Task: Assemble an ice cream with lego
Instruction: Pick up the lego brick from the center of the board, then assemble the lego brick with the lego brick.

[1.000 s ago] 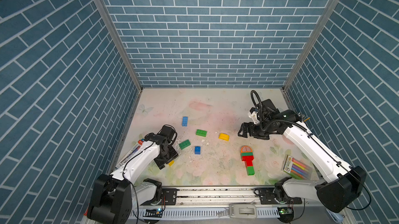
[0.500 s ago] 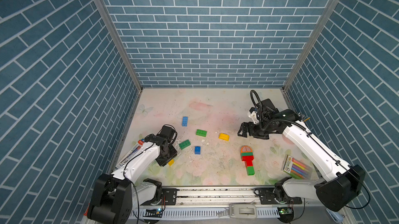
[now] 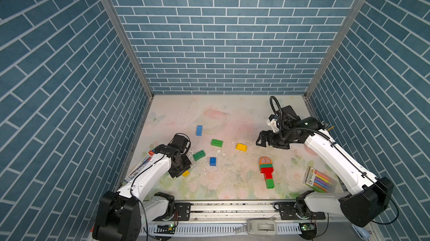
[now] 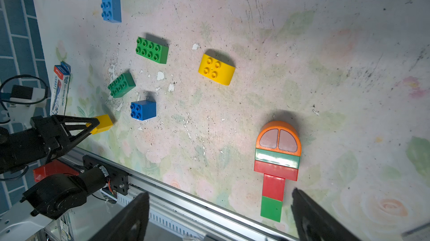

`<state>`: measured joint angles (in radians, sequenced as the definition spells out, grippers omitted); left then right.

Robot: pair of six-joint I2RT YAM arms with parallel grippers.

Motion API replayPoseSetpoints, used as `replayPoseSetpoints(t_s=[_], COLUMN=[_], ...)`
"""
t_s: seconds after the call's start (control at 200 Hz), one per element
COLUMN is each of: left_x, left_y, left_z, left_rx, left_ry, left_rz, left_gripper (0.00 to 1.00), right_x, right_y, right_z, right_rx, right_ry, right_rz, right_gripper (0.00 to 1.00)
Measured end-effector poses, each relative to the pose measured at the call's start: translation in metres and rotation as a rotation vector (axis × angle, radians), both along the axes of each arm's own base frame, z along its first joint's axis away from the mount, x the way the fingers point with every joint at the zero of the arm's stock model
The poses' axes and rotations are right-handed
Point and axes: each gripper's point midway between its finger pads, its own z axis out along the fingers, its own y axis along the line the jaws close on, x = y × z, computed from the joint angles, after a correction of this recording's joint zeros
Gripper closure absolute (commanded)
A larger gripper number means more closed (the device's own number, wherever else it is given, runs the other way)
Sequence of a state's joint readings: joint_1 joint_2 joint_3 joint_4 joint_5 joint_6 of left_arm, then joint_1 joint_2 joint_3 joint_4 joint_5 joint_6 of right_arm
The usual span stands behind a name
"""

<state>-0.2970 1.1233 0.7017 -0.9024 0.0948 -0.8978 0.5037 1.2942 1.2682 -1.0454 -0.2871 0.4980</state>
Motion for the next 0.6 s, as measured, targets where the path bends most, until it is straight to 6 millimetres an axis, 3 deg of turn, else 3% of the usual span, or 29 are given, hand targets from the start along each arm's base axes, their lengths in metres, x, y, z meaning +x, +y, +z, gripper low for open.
replayPoseSetpoints(t_s=[0.155,0.275,0.44,0.6], left_x=[0.027,0.038,0.042,0.044], left_y=[-0.027,-0.056,-0.093,-0.115], left_z=[0.044,0.063,0.064,0.058], left_rx=[-0.003,0.006,0.027,0.04], left_ry=[-0.111,-0.15,-0.143,-0.125], left_rz=[-0.167,-0.307,-0.471,-0.571], left_gripper=[0.85,0.86,0.86,0.86], right_x=[0.002,0.001,-0.004,-0.01], right_y=[0.004,0.007,0.012,0.015], right_z=[-0.004,-0.015,-0.03,-0.041], right_rx=[0.02,0.041,0.093,0.14], right_ry=[-0.005,0.015,0.044,0.065], right_rz=[0.002,-0.008,-0.036,-0.068], right_gripper=[0.05,0.05,0.06,0.07])
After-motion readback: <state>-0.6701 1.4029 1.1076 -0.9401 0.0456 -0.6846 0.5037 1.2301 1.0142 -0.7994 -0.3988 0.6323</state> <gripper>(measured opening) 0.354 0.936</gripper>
